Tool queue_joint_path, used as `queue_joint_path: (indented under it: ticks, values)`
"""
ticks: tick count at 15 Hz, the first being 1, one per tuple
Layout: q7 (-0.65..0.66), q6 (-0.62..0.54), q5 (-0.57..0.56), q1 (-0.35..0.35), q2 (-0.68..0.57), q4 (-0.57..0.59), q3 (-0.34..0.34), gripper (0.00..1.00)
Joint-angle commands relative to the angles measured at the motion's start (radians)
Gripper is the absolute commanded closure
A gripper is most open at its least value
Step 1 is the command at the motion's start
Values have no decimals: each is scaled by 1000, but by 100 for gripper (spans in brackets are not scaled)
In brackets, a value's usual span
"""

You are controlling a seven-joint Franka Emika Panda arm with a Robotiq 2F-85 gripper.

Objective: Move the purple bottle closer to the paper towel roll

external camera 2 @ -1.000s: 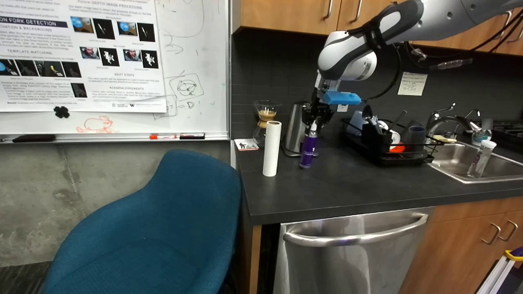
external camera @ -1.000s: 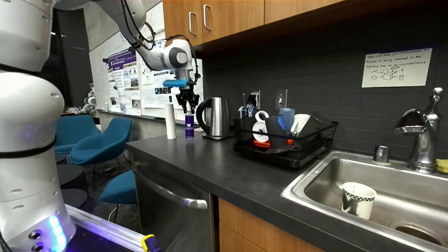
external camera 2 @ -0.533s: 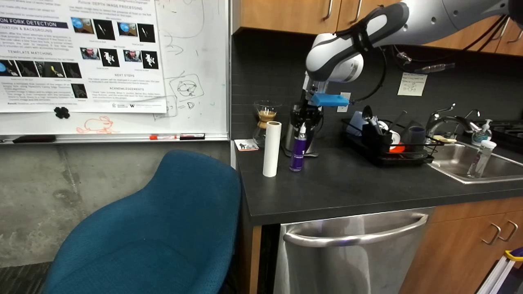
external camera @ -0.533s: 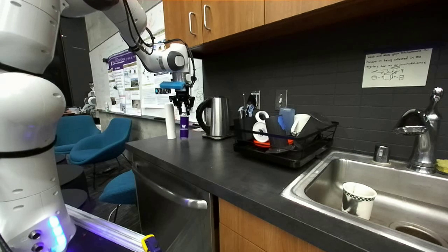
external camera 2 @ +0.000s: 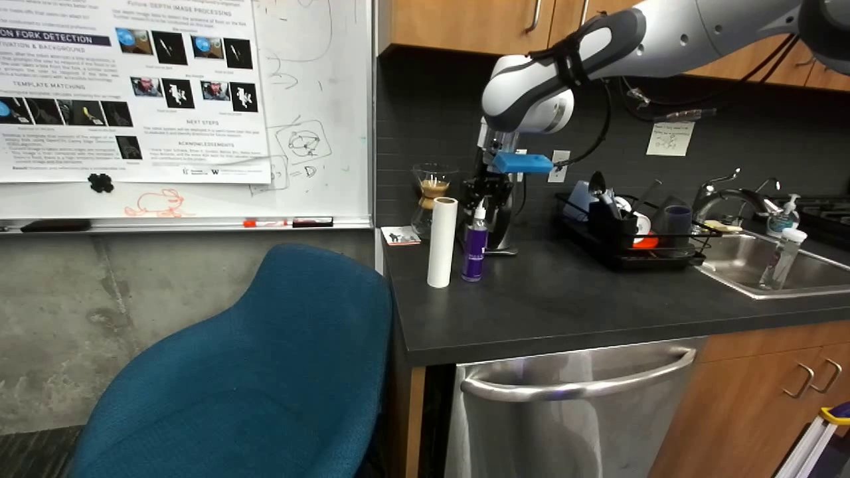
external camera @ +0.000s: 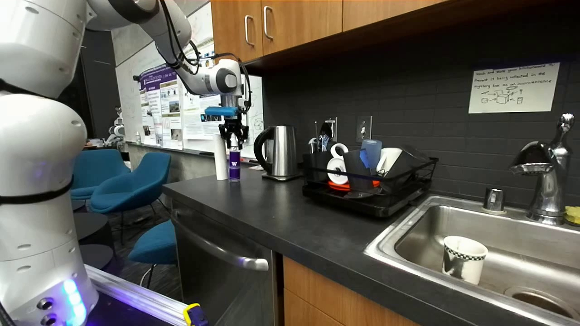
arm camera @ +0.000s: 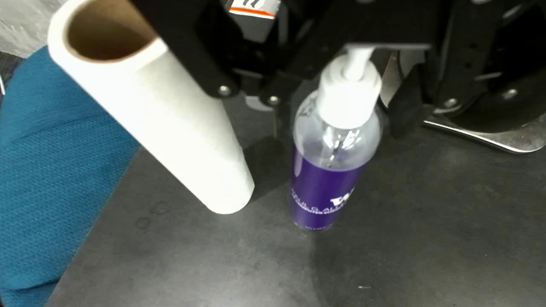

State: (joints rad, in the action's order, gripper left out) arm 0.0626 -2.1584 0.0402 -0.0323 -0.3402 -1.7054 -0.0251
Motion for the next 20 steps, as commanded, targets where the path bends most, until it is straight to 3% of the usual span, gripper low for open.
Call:
queue_joint_path:
  ticks: [1, 2, 4, 20]
  values:
    - [3, 46, -9, -8, -20, 45, 0, 13]
    - [4, 48, -10, -8, -19, 44, 1, 5]
    - [7, 55, -13, -10, -13, 39, 2, 0]
    - [60, 71, -94, -34, 112, -58, 2, 0]
